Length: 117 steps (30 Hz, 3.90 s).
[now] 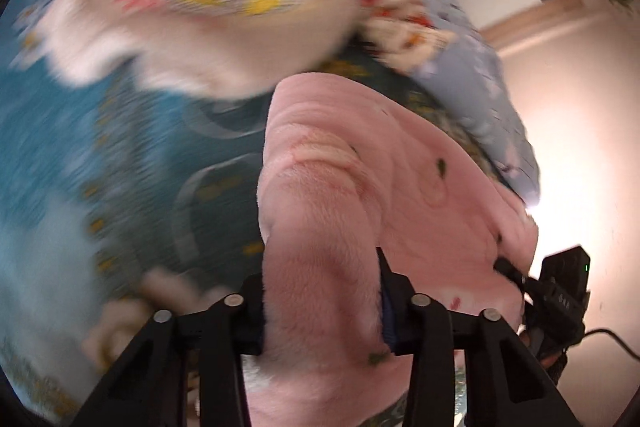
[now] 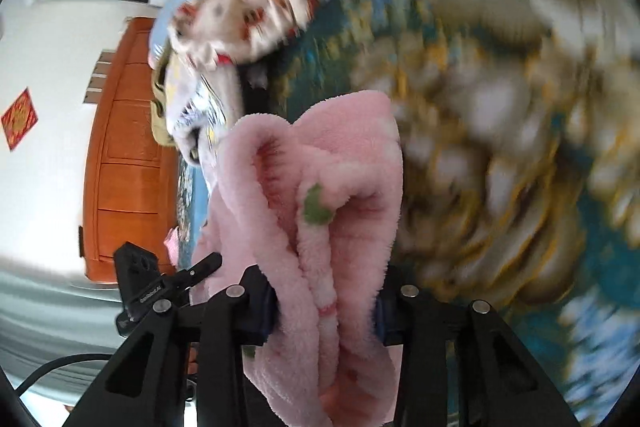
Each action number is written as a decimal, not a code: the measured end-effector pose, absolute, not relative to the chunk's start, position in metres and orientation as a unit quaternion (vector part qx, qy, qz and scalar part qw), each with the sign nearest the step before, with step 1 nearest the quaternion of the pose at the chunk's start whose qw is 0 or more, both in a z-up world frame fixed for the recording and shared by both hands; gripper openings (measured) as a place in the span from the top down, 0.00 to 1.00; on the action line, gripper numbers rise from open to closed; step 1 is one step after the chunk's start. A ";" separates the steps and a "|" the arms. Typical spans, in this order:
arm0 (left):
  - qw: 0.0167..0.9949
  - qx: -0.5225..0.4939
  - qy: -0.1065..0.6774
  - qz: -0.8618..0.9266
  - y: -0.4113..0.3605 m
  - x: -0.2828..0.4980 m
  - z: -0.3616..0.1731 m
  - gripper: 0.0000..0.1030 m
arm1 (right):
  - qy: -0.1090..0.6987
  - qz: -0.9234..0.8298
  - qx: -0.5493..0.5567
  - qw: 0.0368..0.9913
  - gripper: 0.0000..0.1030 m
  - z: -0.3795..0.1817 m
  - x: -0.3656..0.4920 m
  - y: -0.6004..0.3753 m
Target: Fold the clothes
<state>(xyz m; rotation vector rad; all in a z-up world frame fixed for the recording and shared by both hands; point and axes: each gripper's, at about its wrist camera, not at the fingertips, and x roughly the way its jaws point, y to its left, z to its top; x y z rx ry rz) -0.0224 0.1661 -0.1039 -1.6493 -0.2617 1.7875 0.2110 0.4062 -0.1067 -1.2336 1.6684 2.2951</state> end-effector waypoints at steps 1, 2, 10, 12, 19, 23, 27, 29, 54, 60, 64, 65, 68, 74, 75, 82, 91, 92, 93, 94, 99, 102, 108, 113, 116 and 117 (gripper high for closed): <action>0.352 -0.630 -0.096 0.686 0.178 -0.023 -0.099 0.60 | 0.532 0.751 -0.391 0.030 0.63 -0.100 0.214 0.418; 0.364 -0.626 -0.090 0.684 0.193 -0.024 -0.095 0.60 | 0.526 0.759 -0.383 0.038 0.63 -0.094 0.219 0.431; 0.416 -0.625 -0.014 0.661 0.334 -0.009 -0.082 0.60 | 0.499 0.787 -0.339 0.125 0.63 -0.065 0.277 0.528; 0.416 -0.626 0.011 0.660 0.359 -0.002 -0.085 0.59 | 0.495 0.790 -0.330 0.147 0.63 -0.060 0.293 0.551; 0.405 -0.637 0.059 0.653 0.391 0.013 -0.100 0.61 | 0.502 0.772 -0.336 0.199 0.63 -0.086 0.337 0.602; 0.407 -0.638 0.067 0.650 0.379 0.020 -0.106 0.59 | 0.512 0.756 -0.352 0.207 0.63 -0.110 0.331 0.612; 0.397 -0.651 0.052 0.645 0.363 0.028 -0.113 0.59 | 0.493 0.760 -0.371 0.205 0.63 -0.105 0.318 0.624; 0.395 -0.656 0.043 0.642 0.356 0.032 -0.117 0.59 | 0.469 0.773 -0.379 0.198 0.63 -0.095 0.307 0.626; 0.344 -0.612 0.038 0.711 0.299 0.077 -0.118 0.30 | 0.364 0.805 -0.336 0.326 0.38 -0.064 0.372 0.539; 0.346 -0.619 0.051 0.703 0.297 0.088 -0.123 0.29 | 0.340 0.801 -0.329 0.367 0.38 -0.056 0.385 0.532; 0.345 -0.620 0.061 0.702 0.293 0.090 -0.126 0.29 | 0.317 0.817 -0.316 0.363 0.38 -0.043 0.367 0.530; 0.345 -0.621 0.059 0.701 0.291 0.089 -0.127 0.29 | 0.315 0.822 -0.314 0.355 0.38 -0.042 0.362 0.529; 0.345 -0.622 0.055 0.701 0.283 0.089 -0.126 0.27 | 0.317 0.827 -0.321 0.335 0.38 -0.047 0.345 0.530; 0.357 -0.613 0.059 0.702 0.286 0.094 -0.124 0.19 | 0.351 0.785 -0.381 0.341 0.38 -0.097 0.330 0.553; 0.357 -0.612 0.061 0.703 0.286 0.095 -0.124 0.19 | 0.359 0.781 -0.381 0.341 0.38 -0.099 0.331 0.555; 0.340 -0.617 0.060 0.707 0.298 0.101 -0.132 0.10 | 0.325 0.807 -0.363 0.335 0.38 -0.061 0.340 0.521; 0.308 -0.615 0.069 0.722 0.301 0.111 -0.140 0.00 | 0.266 0.800 -0.399 0.361 0.38 -0.074 0.355 0.462; 0.308 -0.615 0.071 0.722 0.301 0.112 -0.140 0.00 | 0.260 0.797 -0.394 0.376 0.38 -0.073 0.359 0.463; 0.308 -0.615 0.074 0.722 0.301 0.113 -0.141 0.00 | 0.255 0.795 -0.389 0.390 0.38 -0.071 0.364 0.464; 0.307 -0.616 0.076 0.722 0.302 0.114 -0.142 0.00 | 0.258 0.792 -0.383 0.400 0.38 -0.070 0.368 0.468; 0.306 -0.616 0.087 0.720 0.304 0.120 -0.145 0.00 | 0.272 0.806 -0.370 0.372 0.38 -0.057 0.362 0.479; 0.307 -0.615 0.091 0.720 0.304 0.123 -0.145 0.00 | 0.266 0.823 -0.361 0.349 0.38 -0.051 0.352 0.482; 0.306 -0.601 0.091 0.733 0.301 0.126 -0.142 0.00 | 0.310 0.797 -0.381 0.351 0.38 -0.079 0.348 0.502; 0.304 -0.570 0.092 0.757 0.299 0.133 -0.140 0.00 | 0.309 0.794 -0.402 0.335 0.38 -0.090 0.360 0.481; 0.306 -0.542 0.094 0.777 0.296 0.139 -0.137 0.00 | 0.305 0.781 -0.429 0.338 0.38 -0.113 0.366 0.463; 0.307 -0.533 0.094 0.783 0.295 0.141 -0.136 0.00 | 0.304 0.778 -0.434 0.337 0.38 -0.121 0.366 0.460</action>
